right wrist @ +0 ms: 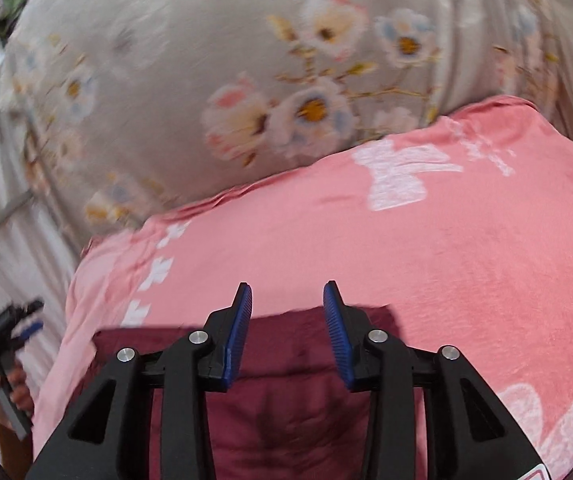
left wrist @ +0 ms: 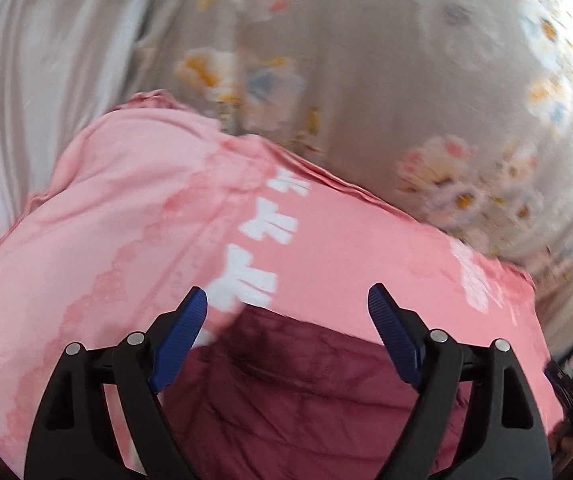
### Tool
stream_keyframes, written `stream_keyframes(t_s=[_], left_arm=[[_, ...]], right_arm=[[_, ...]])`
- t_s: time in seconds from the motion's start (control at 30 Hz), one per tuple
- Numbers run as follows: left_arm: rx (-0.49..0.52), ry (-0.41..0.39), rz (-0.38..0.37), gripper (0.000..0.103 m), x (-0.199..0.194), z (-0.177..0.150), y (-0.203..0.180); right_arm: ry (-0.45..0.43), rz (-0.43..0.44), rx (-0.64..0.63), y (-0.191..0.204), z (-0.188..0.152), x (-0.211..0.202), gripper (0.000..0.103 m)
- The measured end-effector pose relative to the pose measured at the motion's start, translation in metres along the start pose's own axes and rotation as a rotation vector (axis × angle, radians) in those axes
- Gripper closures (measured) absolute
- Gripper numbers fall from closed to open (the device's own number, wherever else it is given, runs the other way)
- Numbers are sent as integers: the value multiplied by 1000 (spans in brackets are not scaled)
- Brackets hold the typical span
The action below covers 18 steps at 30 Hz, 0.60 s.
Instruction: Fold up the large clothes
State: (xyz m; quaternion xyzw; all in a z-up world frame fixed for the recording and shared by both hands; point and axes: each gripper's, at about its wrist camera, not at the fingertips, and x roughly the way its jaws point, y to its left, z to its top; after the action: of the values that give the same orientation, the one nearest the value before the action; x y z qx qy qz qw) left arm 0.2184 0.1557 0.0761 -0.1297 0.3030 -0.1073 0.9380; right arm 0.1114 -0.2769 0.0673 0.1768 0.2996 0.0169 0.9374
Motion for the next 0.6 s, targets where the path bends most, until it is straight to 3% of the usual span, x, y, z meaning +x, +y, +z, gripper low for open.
stream_keyframes(t_s=[0.17, 0.23, 0.37, 0.5, 0.6], left_arm=[[235, 120, -55, 27, 24, -40, -73], [288, 175, -45, 27, 46, -60, -87], [280, 254, -28, 28, 81, -79, -86], [259, 296, 16, 29, 105, -89, -72], [252, 306, 36, 28, 113, -95, -64]], right_arm=[[118, -38, -238, 66, -35, 45, 72], [147, -69, -271, 71, -39, 64, 64], [270, -33, -197, 59, -40, 106, 62], [318, -24, -182, 57, -47, 132, 62], [340, -21, -187, 57, -52, 142, 78]])
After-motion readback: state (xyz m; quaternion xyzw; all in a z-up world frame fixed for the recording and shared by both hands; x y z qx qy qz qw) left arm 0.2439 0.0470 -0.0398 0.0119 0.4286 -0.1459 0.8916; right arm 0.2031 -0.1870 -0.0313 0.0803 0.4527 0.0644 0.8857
